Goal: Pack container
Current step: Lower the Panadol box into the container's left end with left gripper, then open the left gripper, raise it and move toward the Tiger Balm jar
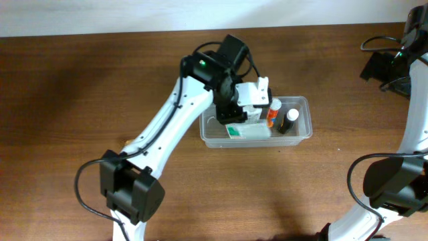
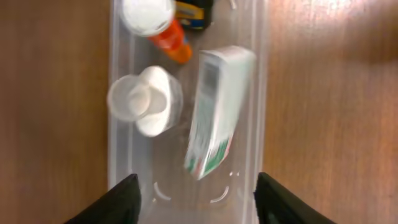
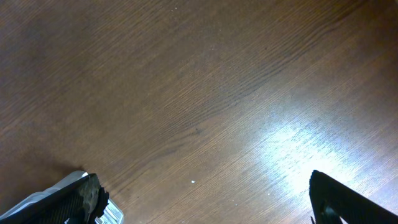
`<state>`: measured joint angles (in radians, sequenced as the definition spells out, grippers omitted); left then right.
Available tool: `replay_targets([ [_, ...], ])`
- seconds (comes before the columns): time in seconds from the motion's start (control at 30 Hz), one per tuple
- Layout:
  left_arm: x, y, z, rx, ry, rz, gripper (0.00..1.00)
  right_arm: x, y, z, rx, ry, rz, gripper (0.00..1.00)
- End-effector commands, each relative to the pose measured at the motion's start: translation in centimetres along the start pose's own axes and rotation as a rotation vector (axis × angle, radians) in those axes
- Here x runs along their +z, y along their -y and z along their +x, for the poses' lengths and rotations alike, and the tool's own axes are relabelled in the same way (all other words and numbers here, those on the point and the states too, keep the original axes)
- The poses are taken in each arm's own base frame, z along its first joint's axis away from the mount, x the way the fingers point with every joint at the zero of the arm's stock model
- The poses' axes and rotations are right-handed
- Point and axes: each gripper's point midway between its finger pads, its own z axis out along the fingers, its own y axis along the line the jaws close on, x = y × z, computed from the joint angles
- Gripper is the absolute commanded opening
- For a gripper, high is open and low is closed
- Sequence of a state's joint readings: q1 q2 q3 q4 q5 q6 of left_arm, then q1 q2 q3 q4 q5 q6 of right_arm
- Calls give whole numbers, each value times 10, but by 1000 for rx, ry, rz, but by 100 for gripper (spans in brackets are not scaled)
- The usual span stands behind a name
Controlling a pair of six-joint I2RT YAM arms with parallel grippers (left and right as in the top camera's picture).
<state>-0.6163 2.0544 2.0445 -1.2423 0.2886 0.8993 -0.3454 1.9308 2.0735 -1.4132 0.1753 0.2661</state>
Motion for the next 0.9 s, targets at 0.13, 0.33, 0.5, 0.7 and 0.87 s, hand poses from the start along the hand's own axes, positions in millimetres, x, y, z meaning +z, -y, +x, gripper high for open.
replay_targets([
  [0.13,21,7,-3,29,-20,43,56,-2,3,0,10,5,5,98],
  [0.33,21,3,-4,29,-19,27,66,-2,3,1,10,5,5,98],
  [0.5,2,-29,8,-55,-127,-152,78,-2,3,0,10,5,5,98],
  [0.7,-38,-77,31,-245,-235,-426,100,-2,3,0,10,5,5,98],
  [0.87,-74,-118,92,-712,-253,-657,99,-2,3,0,10,5,5,98],
])
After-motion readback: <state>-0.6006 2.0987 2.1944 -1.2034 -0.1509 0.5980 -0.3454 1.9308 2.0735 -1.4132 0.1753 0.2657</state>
